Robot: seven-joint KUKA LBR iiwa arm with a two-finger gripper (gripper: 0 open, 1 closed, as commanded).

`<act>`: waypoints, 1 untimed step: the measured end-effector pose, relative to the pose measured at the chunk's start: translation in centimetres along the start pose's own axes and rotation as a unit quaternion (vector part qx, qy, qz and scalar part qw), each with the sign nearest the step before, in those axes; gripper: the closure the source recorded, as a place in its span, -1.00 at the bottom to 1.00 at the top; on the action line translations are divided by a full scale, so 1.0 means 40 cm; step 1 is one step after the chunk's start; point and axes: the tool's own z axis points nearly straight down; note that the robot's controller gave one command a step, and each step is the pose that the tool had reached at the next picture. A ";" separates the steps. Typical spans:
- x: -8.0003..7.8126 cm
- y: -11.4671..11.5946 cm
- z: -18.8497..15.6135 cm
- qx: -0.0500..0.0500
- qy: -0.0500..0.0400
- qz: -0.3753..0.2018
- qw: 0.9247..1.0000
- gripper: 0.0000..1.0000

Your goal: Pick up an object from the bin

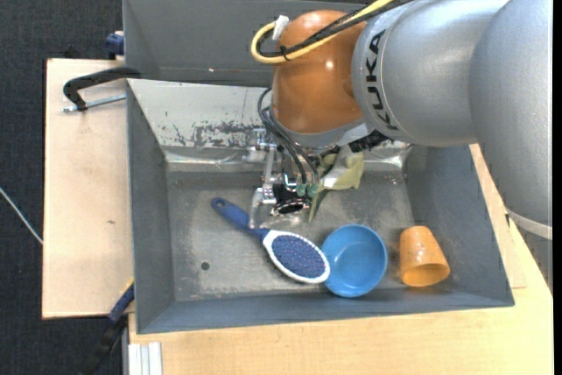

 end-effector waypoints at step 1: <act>0.135 -0.030 0.195 -0.002 -0.007 0.084 0.996 -1.00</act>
Offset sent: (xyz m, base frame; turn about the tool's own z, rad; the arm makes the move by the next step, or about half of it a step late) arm -0.0564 -0.0131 -0.0790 0.1673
